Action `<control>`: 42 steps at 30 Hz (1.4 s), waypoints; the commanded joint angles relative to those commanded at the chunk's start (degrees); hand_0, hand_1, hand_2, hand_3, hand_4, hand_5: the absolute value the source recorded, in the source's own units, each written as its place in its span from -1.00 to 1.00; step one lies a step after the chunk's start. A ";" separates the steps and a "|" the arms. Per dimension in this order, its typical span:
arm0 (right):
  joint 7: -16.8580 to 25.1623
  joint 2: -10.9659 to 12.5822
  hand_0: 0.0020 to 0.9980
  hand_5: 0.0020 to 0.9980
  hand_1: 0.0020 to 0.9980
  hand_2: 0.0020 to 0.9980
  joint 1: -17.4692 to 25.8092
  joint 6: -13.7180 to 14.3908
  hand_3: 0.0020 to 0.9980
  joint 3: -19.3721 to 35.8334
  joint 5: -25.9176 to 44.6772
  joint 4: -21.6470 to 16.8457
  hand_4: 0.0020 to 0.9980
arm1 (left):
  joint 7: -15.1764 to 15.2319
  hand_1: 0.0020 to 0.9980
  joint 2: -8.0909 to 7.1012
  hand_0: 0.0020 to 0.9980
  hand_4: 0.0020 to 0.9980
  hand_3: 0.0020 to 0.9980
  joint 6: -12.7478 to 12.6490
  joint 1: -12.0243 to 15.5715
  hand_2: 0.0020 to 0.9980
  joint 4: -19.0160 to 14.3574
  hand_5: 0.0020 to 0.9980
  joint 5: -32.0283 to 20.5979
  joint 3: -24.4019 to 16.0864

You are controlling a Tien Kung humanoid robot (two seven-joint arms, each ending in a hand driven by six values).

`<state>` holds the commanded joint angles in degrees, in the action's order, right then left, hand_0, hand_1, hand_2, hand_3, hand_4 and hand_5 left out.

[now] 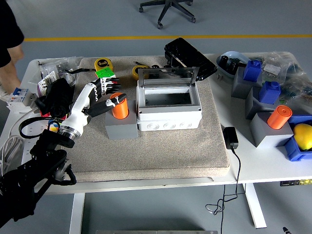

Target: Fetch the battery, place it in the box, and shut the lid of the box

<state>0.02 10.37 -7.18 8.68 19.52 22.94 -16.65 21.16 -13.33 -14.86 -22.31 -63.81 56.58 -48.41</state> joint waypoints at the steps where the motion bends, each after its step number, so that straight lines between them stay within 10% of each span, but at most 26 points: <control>1: 0.00 -0.01 0.49 0.22 0.36 0.33 0.03 -0.01 0.22 -0.03 0.03 0.01 1.00 | 0.09 0.40 0.05 0.41 1.00 0.42 -0.13 -0.06 0.34 0.16 -0.22 -0.15 0.31; 8: 0.09 -0.18 0.49 0.22 0.36 0.33 0.24 -0.05 0.21 0.01 0.02 -0.02 1.00 | 1.31 0.30 0.68 0.33 1.00 0.33 -1.32 -0.63 0.22 1.79 -0.70 -1.89 2.91; 19: 0.44 -0.23 0.49 0.23 0.36 0.33 0.28 0.08 0.21 0.67 -0.01 -0.06 1.00 | 2.66 0.22 1.25 0.26 1.00 0.23 -2.14 -2.02 0.17 3.80 -0.80 -4.60 5.46; 20: 0.47 -0.25 0.49 0.23 0.36 0.33 0.30 0.06 0.21 0.64 0.05 -0.05 1.00 | 2.94 0.11 1.32 0.04 1.00 0.15 -2.22 -2.15 0.14 4.12 -1.00 -5.15 5.82; 42: 1.04 -0.33 0.49 0.23 0.36 0.32 0.19 0.36 0.20 1.14 0.00 -0.10 0.99 | 3.63 -0.17 2.48 -0.22 0.85 0.02 -1.65 -4.92 -0.10 7.81 -1.00 -13.06 9.16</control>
<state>1.06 10.04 -6.99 9.04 20.66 22.94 -16.74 24.79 -10.85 -16.51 -27.23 -56.00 43.52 -39.25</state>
